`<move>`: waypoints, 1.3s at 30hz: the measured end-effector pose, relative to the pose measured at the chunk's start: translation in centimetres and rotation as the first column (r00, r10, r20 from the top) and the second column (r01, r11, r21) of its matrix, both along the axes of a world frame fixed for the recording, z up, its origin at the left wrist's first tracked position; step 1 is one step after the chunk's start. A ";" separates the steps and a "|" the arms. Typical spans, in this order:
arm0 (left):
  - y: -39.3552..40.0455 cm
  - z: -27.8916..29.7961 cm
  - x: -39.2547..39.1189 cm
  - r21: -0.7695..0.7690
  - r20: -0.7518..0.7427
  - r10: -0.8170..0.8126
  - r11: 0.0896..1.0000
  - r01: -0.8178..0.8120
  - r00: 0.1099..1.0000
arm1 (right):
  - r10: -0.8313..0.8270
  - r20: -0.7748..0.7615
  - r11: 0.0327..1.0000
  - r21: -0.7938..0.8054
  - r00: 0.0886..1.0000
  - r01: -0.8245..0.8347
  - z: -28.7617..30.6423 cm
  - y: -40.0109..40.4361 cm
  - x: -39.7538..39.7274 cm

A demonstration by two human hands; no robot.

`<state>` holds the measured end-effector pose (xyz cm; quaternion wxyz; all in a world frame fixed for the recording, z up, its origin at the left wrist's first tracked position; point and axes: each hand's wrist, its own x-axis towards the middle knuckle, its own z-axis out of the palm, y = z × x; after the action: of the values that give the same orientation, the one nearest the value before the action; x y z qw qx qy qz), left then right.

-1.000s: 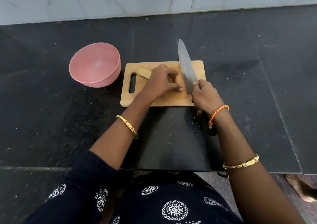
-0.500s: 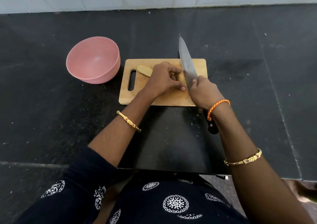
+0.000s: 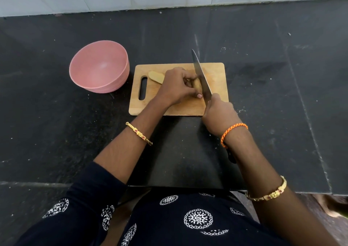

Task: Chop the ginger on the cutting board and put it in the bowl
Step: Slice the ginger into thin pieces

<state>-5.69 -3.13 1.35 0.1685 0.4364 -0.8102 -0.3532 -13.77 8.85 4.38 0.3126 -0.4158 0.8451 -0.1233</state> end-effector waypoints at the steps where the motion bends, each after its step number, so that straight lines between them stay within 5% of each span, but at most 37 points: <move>1: 0.0 0.0 0.0 0.000 0.001 0.003 1.000 -0.003 1.000 | -0.006 0.009 1.000 0.006 1.000 0.005 -0.2 0.5 0.1; 7: 0.0 0.2 0.0 0.044 -0.004 0.007 0.999 -0.007 1.000 | -0.026 0.054 1.000 -0.013 0.998 0.027 -0.2 4.0 0.2; 14: 0.4 -0.1 0.0 0.060 -0.034 0.075 0.996 -0.073 0.997 | -0.077 0.127 0.971 -0.214 0.989 0.103 1.4 3.0 -1.4; 31: 0.6 -0.5 0.2 0.069 -0.113 0.110 0.992 -0.102 0.988 | -0.021 0.152 0.986 -0.161 0.988 0.046 0.5 -1.9 -2.6; 39: 0.6 -0.5 0.3 0.063 -0.134 0.095 0.994 -0.087 0.986 | 0.014 0.045 0.994 -0.108 0.999 -0.009 1.1 -2.1 -1.3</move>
<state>-5.40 -2.56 0.81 0.2270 0.4523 -0.7657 -0.3970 -15.06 6.71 5.45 0.3098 -0.4341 0.8273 -0.1765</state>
